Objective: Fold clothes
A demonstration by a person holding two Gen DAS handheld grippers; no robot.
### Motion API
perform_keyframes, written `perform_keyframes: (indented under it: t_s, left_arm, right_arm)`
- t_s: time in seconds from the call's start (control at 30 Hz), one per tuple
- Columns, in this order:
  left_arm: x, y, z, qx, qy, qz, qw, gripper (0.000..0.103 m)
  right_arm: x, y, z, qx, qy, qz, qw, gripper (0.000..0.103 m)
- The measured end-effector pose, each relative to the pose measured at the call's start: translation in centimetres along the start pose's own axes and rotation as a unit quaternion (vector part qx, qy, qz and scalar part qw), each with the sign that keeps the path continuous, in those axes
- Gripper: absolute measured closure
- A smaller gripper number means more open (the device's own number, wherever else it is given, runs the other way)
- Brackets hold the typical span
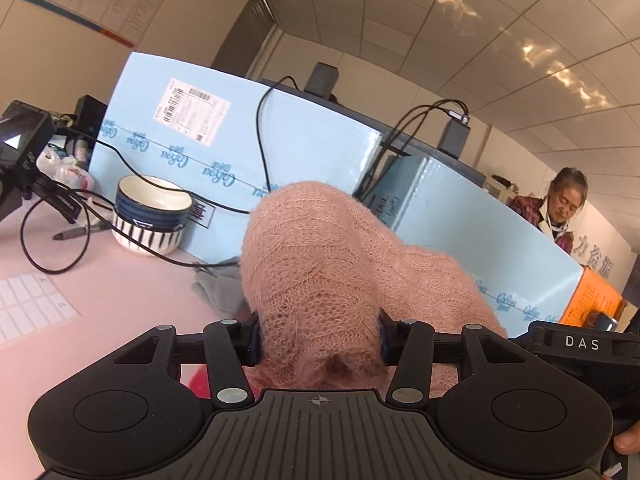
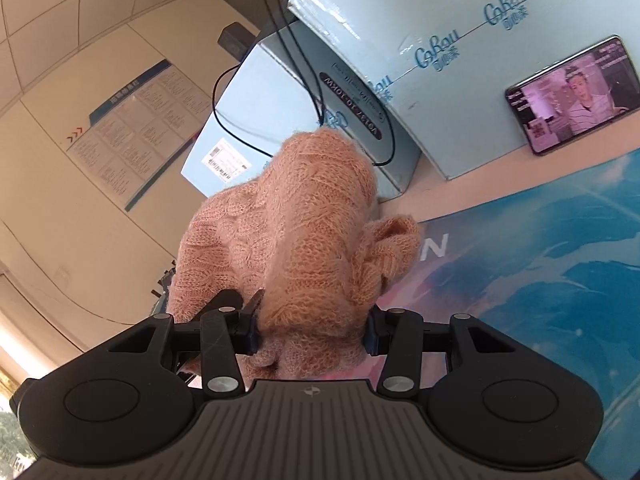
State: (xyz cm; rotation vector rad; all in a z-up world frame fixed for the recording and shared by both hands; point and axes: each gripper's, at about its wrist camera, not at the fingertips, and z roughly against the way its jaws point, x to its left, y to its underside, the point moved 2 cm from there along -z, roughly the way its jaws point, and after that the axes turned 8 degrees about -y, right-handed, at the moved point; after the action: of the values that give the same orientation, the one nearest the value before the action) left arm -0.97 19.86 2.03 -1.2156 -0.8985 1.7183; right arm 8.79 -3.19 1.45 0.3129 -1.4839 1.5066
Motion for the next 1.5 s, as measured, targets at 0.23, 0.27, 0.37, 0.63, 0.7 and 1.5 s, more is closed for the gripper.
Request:
perform_keyframes:
  t_s: [0.23, 0.27, 0.37, 0.63, 0.7, 1.5]
  left_arm:
    - [4.6, -0.8, -2.7, -0.002, -0.052, 0.016, 0.9985, 0.057]
    - [5.0, -1.0, -3.2, -0.003, -0.056, 0.021, 0.9982, 0.057]
    - [6.3, -1.7, -4.4, -0.023, -0.057, 0.045, 0.9971, 0.057]
    - [8.5, -0.3, -8.5, 0.051, -0.101, 0.084, 0.9900, 0.057]
    - [8.6, 0.2, -9.0, 0.066, -0.111, 0.083, 0.9881, 0.056]
    - [0.1, 2.4, 1.5, -0.086, -0.241, -0.021, 0.9666, 0.001]
  right_arm:
    - [0.3, 0.1, -6.4, 0.021, -0.003, 0.019, 1.000, 0.060]
    - [0.4, 0.1, -7.2, 0.022, -0.001, 0.027, 0.999, 0.060]
    - [0.3, -0.6, -9.5, 0.016, -0.001, 0.042, 0.999, 0.060]
    - [-3.0, -1.0, -14.7, 0.036, 0.058, 0.037, 0.997, 0.060]
    - [-4.2, -0.5, -15.2, 0.045, 0.066, 0.019, 0.997, 0.054]
    - [-1.4, 3.3, -2.8, -0.005, 0.100, 0.174, 0.980, 0.000]
